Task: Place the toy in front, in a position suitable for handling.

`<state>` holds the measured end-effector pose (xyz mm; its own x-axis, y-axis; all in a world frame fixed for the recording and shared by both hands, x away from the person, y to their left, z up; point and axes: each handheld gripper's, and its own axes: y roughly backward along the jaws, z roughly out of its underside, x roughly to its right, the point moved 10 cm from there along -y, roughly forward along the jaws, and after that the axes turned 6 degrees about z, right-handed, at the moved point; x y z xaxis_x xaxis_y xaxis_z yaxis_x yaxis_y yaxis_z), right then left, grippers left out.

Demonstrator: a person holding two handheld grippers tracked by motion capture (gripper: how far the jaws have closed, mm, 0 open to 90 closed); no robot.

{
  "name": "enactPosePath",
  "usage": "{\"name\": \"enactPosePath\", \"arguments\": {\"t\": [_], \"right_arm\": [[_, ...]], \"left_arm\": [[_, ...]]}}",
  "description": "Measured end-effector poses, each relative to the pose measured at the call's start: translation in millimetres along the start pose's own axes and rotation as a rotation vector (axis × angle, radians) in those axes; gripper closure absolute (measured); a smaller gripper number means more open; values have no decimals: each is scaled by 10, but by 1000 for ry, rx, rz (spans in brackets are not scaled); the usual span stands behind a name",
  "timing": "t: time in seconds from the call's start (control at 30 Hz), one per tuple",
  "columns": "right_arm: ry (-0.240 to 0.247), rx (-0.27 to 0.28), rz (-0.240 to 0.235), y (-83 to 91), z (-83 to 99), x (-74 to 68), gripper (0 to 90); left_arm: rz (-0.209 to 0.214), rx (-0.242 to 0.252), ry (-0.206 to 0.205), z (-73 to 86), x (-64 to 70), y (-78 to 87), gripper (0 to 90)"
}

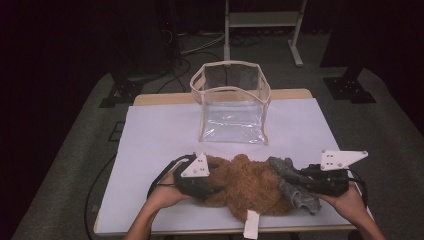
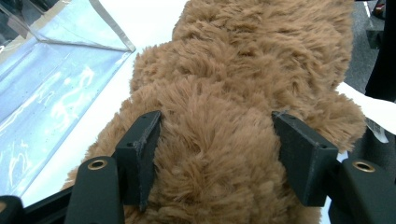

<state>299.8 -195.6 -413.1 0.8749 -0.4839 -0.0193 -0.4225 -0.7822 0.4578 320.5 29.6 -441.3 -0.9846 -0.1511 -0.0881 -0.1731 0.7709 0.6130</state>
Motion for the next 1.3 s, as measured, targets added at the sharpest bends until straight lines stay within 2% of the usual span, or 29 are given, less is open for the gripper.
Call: {"name": "enactPosePath", "arguments": {"t": [0.17, 0.3, 0.4, 0.47, 0.57, 0.67, 0.73, 0.8, 0.9, 1.0, 1.07, 1.17, 1.3], "right_arm": [[10, 0, -3, -153, -92, 25, 791], [-2, 17, -1, -340, -226, 153, 791], [12, 10, 24, -473, -346, 259, 792], [17, 16, 23, -491, -417, 282, 792], [39, 30, 32, -412, -470, 248, 792], [49, 46, 39, -281, -457, 184, 792], [47, 47, 24, -214, -434, 111, 791], [67, 38, 20, -187, -429, 30, 791], [100, 40, -3, -228, -474, -112, 791], [138, 14, -10, -365, -458, -218, 791], [145, -2, -3, -437, -412, -212, 793], [142, -38, 24, -493, -283, -104, 797], [77, -47, 34, -478, -114, 94, 798]], "left_arm": [[-19, -14, 8, 21, -30, 72, 327], [-22, -22, 26, 82, -45, 95, 328], [-36, -22, 49, 103, -70, 89, 328], [-39, -22, 61, 107, -87, 92, 333], [-41, -13, 70, 89, -93, 66, 338], [-45, -1, 76, 54, -99, 26, 339], [-43, -14, 60, 35, -113, 8, 338], [-44, -15, 59, -6, -118, -25, 338], [-44, -23, 51, -60, -125, -71, 336], [-45, -37, 43, -83, -130, -92, 328], [-50, -46, 35, -78, -139, -69, 323], [-45, -31, 35, -81, -136, -3, 313], [-58, -12, 49, -40, -148, 145, 287]]}}
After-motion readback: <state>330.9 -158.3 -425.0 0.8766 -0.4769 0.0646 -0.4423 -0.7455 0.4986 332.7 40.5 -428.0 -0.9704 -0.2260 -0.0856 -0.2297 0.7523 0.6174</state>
